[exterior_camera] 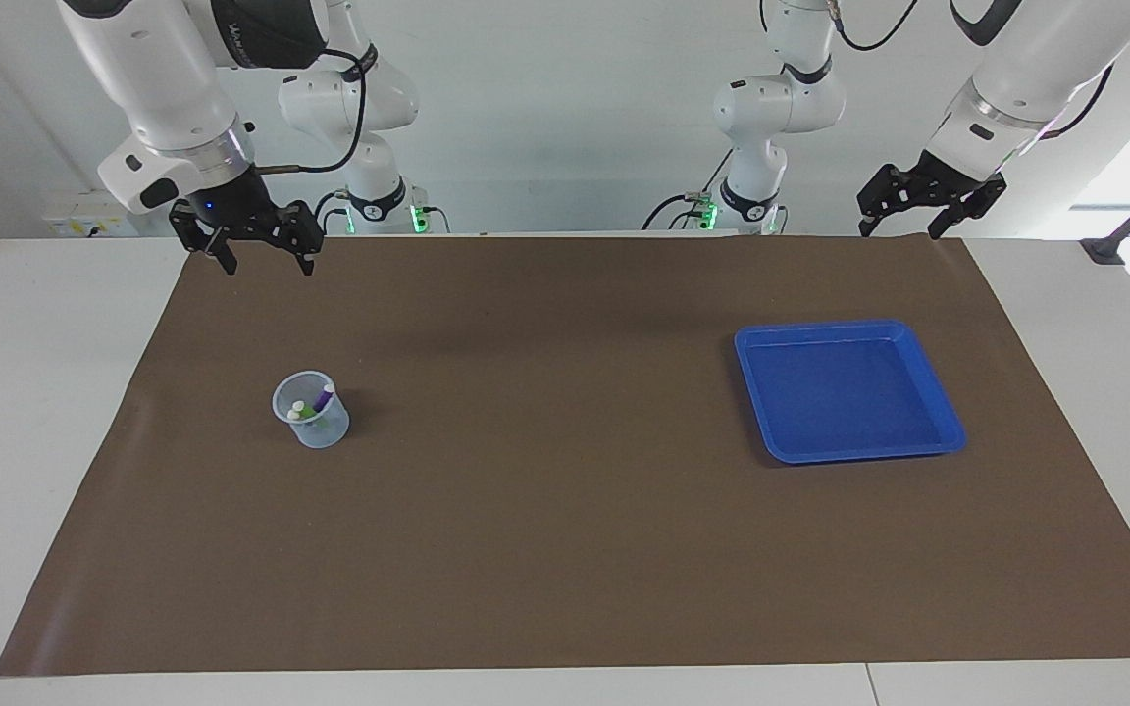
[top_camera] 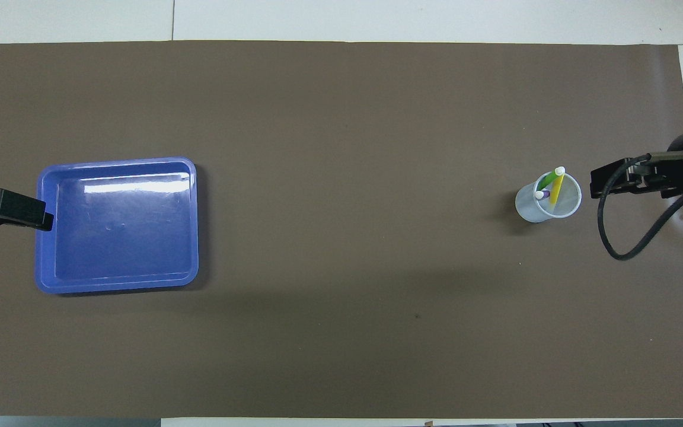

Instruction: Right arm passes pens to left for tray arrangement

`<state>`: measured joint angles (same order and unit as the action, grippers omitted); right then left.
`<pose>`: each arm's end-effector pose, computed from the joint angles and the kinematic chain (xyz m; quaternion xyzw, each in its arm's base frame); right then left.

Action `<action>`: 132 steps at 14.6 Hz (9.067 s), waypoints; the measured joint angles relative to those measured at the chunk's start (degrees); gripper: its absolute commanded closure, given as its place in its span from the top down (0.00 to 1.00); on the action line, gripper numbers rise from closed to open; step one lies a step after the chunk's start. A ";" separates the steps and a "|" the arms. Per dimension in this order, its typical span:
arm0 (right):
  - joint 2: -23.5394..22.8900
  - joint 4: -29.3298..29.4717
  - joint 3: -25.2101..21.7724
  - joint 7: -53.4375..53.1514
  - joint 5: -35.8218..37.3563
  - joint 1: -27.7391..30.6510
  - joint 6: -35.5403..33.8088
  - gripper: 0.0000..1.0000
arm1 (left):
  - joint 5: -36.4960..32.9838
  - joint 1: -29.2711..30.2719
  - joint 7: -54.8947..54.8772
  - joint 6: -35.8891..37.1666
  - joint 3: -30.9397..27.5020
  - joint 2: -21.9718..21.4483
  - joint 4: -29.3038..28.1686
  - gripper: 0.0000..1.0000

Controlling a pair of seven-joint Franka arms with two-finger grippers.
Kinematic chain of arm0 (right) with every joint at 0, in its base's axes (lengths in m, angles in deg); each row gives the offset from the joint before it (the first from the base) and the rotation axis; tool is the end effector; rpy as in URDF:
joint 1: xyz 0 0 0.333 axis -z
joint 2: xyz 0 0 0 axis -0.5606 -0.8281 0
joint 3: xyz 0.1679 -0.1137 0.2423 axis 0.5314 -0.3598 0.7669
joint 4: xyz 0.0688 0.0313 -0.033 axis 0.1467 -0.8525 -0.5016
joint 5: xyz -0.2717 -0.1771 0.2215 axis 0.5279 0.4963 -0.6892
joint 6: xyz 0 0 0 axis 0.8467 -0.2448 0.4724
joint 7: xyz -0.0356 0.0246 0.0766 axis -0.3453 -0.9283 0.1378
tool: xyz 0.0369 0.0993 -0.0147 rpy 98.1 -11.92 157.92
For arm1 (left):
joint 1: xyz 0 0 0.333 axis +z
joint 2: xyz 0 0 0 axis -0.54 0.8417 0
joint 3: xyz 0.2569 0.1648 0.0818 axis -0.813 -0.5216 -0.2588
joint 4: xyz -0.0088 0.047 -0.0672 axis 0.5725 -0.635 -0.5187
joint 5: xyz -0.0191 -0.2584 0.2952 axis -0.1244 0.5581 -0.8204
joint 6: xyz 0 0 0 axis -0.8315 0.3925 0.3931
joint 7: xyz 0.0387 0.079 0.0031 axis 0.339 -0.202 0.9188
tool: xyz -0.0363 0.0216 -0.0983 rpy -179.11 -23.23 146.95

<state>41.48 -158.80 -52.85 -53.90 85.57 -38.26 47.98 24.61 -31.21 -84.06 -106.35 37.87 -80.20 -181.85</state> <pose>0.5447 0.0237 0.6067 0.9997 -0.0145 -0.0175 0.0101 0.5085 -0.0432 0.6354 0.9972 -0.0466 -0.0552 0.0198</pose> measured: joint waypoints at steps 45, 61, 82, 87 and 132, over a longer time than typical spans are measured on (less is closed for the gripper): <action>-6.12 -14.47 -1.20 -40.48 3.55 0.12 27.19 0.00 | 0.00 2.04 0.37 -4.04 1.05 -4.46 -9.85 1.00; 2.13 -9.50 4.04 -57.38 -26.35 0.01 21.60 0.00 | 11.45 1.67 26.64 -16.88 1.82 -4.64 -15.64 1.00; -6.59 -1.71 32.42 -91.49 -41.52 -0.71 33.07 0.00 | 23.33 -2.62 101.67 -24.75 2.64 -6.05 -12.17 1.00; -6.59 -1.67 33.72 -92.87 -41.54 -0.72 33.39 0.00 | 25.50 -4.15 104.03 -23.92 3.65 -6.30 -12.64 1.00; -6.82 -1.78 31.30 -86.29 -30.13 -0.62 32.45 1.00 | 25.50 -3.31 101.03 -29.46 5.22 -13.52 -23.66 0.00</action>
<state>34.65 -160.58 -21.55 -140.19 55.44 -38.87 80.43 50.11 -34.52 16.97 -135.81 43.09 -93.73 -205.51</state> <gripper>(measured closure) 0.000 0.819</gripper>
